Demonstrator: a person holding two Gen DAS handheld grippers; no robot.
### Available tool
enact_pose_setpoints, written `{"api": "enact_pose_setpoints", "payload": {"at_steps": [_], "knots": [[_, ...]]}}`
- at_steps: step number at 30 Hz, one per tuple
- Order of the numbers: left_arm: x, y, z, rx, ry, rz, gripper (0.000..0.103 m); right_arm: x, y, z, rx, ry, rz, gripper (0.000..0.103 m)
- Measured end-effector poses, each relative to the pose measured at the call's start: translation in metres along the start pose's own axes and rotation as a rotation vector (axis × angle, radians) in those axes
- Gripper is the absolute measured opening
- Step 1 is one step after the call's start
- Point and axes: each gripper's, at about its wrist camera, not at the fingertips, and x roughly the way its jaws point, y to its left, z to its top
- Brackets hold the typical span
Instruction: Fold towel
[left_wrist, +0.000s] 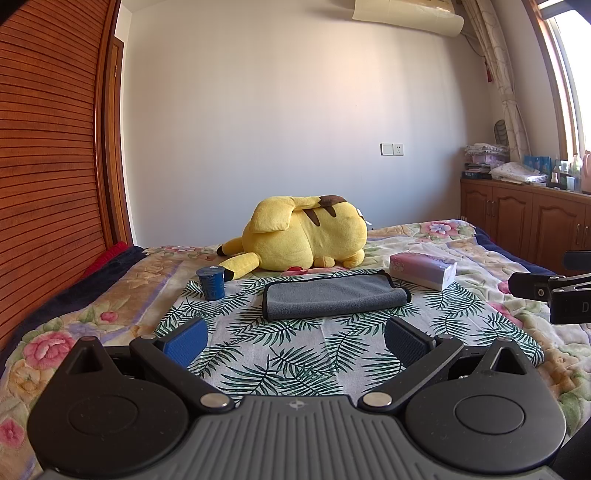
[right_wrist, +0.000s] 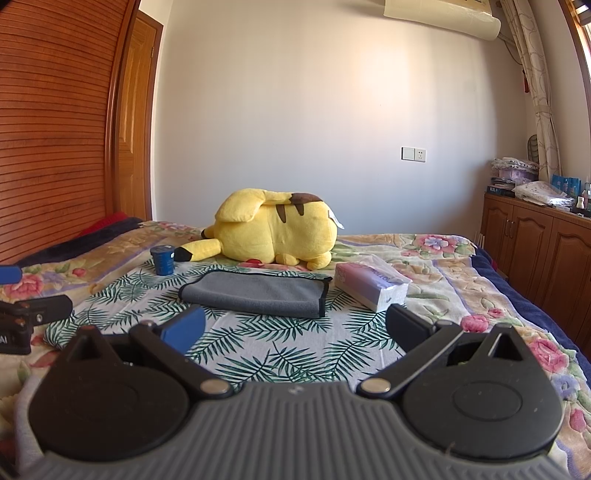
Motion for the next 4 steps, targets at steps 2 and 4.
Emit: {"api": "enact_pose_setpoints", "payload": {"at_steps": [2,4], "knots": [[-0.0001,-0.0002,0.0000,0.000,0.000,0.000,0.087,-0.0002,0.0003,0.0001,0.000,0.000,0.000,0.103],[-0.0001,-0.0002,-0.0001,0.000,0.000,0.000,0.087,-0.0002,0.0003,0.0001,0.000,0.000,0.000,0.103]]}}
